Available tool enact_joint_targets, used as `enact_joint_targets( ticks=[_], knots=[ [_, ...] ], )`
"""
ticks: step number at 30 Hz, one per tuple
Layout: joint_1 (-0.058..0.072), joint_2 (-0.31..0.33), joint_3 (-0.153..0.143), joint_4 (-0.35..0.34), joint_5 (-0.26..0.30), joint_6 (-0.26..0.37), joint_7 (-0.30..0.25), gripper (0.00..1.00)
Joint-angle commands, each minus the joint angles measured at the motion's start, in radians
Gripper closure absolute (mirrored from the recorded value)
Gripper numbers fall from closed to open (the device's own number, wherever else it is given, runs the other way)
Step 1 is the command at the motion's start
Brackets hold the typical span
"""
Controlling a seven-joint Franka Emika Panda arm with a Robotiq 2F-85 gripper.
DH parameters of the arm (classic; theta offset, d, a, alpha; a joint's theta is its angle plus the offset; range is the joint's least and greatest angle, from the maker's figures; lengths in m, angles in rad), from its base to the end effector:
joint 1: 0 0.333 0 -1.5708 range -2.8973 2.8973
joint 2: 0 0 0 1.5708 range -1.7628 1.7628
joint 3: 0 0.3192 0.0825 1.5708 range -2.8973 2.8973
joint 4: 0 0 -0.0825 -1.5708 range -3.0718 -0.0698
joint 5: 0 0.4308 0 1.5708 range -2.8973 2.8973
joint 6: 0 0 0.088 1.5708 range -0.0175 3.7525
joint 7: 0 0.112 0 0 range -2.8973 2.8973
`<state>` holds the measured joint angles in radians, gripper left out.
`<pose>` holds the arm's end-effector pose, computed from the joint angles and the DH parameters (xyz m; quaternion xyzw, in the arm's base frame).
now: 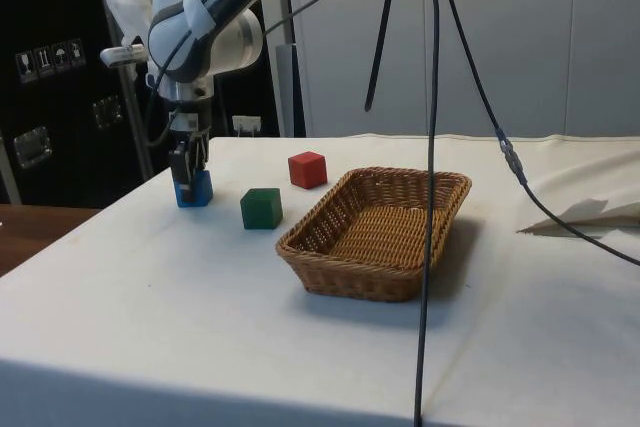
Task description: Pick up the blue cube and place it into the basket.
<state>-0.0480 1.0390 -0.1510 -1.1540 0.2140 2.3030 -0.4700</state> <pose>0.8074 -0.1211 0.1435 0.9920 0.1090 0.0642 0.0001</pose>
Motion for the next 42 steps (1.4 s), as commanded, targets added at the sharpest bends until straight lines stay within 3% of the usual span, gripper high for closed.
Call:
enact_joint_targets(
  ticks=[1, 8, 19, 20, 23, 37, 38, 39, 42],
  knots=[
    [0.000, 0.000, 0.000, 0.000, 0.000, 0.000, 0.000, 1.00],
    [-0.001, 0.007, 0.000, 0.009, 0.001, 0.003, 0.001, 1.00],
    [0.008, -0.077, -0.006, -0.056, -0.002, -0.024, 0.001, 1.00],
    [0.005, -0.061, -0.003, -0.033, 0.000, -0.036, 0.000, 1.00],
    [0.011, -0.116, -0.007, -0.094, -0.002, -0.030, -0.001, 1.00],
    [0.016, -0.266, -0.009, -0.238, -0.007, -0.049, -0.007, 1.00],
    [0.013, -0.247, -0.005, -0.217, -0.003, -0.052, -0.006, 1.00],
    [0.017, -0.288, -0.009, -0.260, -0.007, -0.049, -0.008, 1.00],
    [0.017, -0.322, -0.009, -0.297, -0.008, -0.048, -0.011, 1.00]
  ],
)
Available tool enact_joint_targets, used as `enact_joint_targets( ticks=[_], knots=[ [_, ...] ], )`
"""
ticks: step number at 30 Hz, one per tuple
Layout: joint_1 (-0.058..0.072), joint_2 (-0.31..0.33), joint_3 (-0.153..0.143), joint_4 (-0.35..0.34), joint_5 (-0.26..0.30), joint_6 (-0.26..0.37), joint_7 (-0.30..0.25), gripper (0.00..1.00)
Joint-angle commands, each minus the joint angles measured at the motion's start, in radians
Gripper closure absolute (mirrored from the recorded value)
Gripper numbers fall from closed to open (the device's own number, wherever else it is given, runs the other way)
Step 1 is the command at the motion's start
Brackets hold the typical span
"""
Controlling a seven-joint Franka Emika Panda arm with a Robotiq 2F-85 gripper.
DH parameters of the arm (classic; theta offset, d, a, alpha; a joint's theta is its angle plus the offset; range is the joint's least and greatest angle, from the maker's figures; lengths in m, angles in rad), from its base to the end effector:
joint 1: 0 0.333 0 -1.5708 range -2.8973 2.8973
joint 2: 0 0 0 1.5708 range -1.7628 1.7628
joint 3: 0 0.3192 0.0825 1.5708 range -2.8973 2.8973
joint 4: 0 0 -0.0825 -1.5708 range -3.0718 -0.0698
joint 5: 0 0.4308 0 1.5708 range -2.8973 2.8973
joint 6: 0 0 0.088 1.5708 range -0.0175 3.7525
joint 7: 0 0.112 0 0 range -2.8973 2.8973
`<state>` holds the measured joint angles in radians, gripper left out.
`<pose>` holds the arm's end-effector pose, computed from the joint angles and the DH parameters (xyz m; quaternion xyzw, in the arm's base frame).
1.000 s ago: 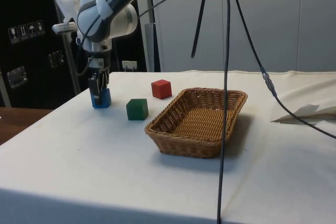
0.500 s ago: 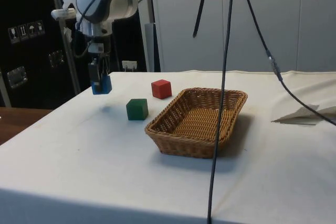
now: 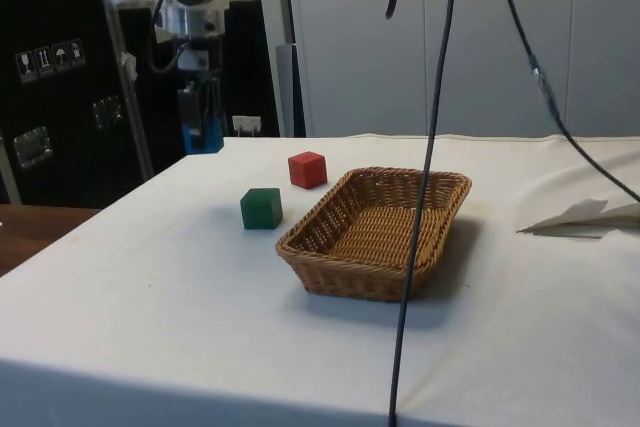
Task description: Pick up the blue cube and place it into the basket.
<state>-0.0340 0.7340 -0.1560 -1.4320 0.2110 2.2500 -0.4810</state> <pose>0.7669 -0.1189 0.2424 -0.9928 -0.1049 -0.0558 0.0164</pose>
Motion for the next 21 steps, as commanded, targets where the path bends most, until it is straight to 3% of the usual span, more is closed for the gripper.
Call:
enact_joint_targets(
  ticks=[1, 3, 4, 11, 12, 19, 21],
  knots=[
    [0.004, -0.027, -0.004, -0.031, -0.005, 0.005, -0.001, 1.00],
    [0.004, -0.062, -0.004, -0.069, -0.005, 0.005, -0.004, 1.00],
    [0.000, -0.046, 0.000, -0.050, 0.000, 0.000, -0.004, 1.00],
    [0.009, -0.142, -0.004, -0.163, -0.006, 0.012, -0.005, 1.00],
    [0.005, -0.132, 0.000, -0.151, -0.001, 0.001, -0.008, 1.00],
    [0.018, -0.209, -0.004, -0.252, -0.007, 0.030, -0.004, 1.00],
    [0.014, -0.209, 0.000, -0.252, -0.001, 0.016, -0.008, 1.00]
  ],
)
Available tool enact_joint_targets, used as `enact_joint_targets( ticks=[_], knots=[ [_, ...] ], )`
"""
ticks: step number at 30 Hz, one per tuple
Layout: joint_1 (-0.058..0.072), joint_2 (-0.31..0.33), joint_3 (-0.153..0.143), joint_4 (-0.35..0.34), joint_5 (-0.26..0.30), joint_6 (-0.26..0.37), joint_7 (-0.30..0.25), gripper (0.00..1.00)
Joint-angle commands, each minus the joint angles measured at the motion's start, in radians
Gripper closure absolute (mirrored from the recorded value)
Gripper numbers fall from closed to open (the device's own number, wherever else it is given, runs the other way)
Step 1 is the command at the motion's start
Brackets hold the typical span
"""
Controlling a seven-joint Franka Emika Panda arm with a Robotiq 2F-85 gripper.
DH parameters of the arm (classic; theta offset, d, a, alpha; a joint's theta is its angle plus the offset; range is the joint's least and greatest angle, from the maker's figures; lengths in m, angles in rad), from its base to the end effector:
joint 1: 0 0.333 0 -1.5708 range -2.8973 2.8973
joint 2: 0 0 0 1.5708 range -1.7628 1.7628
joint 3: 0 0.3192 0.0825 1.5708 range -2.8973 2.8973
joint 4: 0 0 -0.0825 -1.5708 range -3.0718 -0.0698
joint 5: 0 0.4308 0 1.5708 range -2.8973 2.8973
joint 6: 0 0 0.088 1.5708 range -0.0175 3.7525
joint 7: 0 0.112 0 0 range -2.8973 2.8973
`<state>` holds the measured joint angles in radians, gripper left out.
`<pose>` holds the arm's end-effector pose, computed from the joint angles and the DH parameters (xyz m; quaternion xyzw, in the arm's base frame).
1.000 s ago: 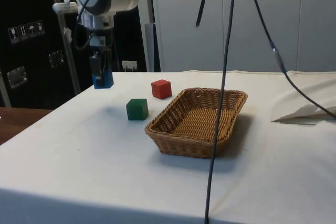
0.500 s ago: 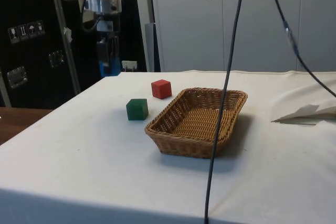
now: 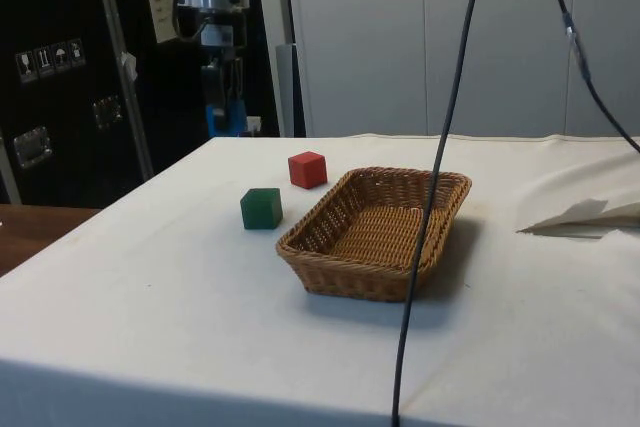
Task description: Pick up the blue cube and place it into the basket.
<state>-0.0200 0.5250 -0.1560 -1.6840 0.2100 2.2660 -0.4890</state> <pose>0.7130 -0.1099 0.2747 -0.9932 -0.1030 -0.0456 0.0309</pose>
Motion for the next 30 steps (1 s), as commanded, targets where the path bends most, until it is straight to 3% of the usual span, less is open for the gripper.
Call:
enact_joint_targets(
  ticks=[1, 9, 10, 11, 18, 19, 20, 21, 27, 29, 30],
  knots=[
    [0.006, -0.017, -0.004, -0.023, -0.006, 0.018, 0.005, 1.00],
    [0.019, -0.088, -0.004, -0.120, -0.007, 0.042, 0.010, 1.00],
    [0.012, -0.076, 0.000, -0.103, 0.000, 0.025, 0.001, 1.00],
    [0.020, -0.096, -0.004, -0.131, -0.008, 0.046, 0.011, 1.00],
    [0.031, -0.156, -0.004, -0.213, -0.011, 0.064, 0.017, 1.00],
    [0.032, -0.164, -0.004, -0.222, -0.011, 0.067, 0.018, 1.00],
    [0.025, -0.153, 0.001, -0.207, -0.001, 0.049, 0.007, 1.00],
    [0.033, -0.170, -0.004, -0.232, -0.011, 0.069, 0.018, 1.00],
    [0.040, -0.222, -0.003, -0.300, -0.013, 0.084, 0.020, 1.00],
    [0.035, -0.221, 0.001, -0.298, -0.002, 0.072, 0.008, 1.00],
    [0.041, -0.236, -0.003, -0.319, -0.014, 0.090, 0.020, 1.00]
  ],
)
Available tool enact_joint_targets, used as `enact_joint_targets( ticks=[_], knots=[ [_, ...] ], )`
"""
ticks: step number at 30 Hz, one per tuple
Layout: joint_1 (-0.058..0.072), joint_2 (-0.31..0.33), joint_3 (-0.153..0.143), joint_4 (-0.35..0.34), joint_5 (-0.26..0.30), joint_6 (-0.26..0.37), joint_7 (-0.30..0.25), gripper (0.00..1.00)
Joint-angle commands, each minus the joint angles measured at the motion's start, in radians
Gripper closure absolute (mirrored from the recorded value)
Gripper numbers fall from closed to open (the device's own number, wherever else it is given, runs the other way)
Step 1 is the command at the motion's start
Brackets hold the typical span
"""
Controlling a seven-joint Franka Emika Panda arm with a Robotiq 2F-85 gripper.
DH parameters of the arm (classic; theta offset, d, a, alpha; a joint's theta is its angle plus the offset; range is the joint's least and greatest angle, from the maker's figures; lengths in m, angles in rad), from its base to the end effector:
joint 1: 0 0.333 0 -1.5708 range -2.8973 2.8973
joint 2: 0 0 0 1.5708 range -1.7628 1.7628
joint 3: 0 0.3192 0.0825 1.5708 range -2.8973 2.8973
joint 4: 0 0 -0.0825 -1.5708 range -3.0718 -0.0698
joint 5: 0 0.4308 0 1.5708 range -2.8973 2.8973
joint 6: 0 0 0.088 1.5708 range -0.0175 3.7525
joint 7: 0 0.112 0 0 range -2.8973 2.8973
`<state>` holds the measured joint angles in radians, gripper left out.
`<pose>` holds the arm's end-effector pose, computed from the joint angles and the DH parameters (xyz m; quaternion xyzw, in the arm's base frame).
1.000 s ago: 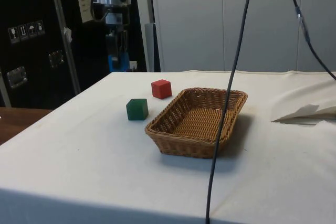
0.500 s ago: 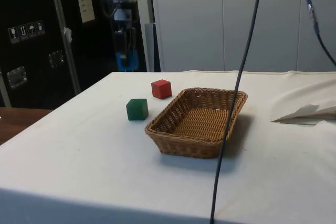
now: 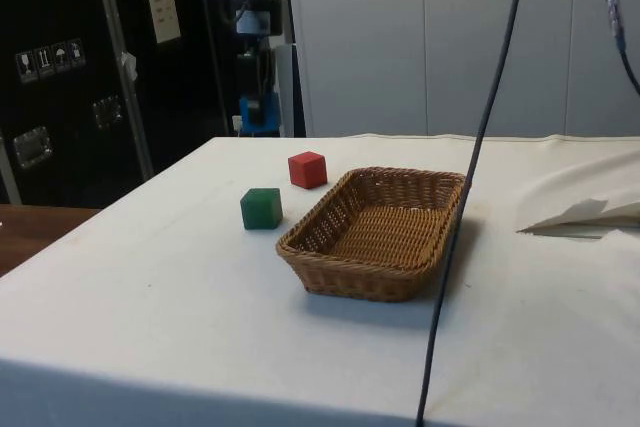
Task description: Pick up the blue cube and place it into the basket.
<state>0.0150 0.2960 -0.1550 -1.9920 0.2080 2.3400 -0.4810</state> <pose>0.6396 -0.0838 0.2883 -0.9927 -0.1038 -0.0441 0.0428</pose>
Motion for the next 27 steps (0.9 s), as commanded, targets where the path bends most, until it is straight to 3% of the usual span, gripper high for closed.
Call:
enact_joint_targets(
  ticks=[1, 7, 8, 9, 16, 18, 20, 27],
  knots=[
    [0.007, -0.015, -0.004, -0.020, -0.012, 0.018, 0.012, 1.00],
    [0.012, -0.063, -0.002, -0.084, -0.019, 0.033, 0.017, 1.00],
    [0.006, -0.058, 0.003, -0.076, -0.002, 0.018, 0.001, 1.00],
    [0.013, -0.070, -0.002, -0.093, -0.021, 0.036, 0.018, 1.00],
    [0.018, -0.120, 0.000, -0.160, -0.051, 0.055, 0.034, 1.00],
    [0.012, -0.115, 0.005, -0.153, -0.034, 0.041, 0.018, 1.00],
    [0.019, -0.143, 0.002, -0.191, -0.070, 0.066, 0.046, 1.00],
    [0.019, -0.186, 0.007, -0.251, -0.111, 0.088, 0.070, 1.00]
  ],
)
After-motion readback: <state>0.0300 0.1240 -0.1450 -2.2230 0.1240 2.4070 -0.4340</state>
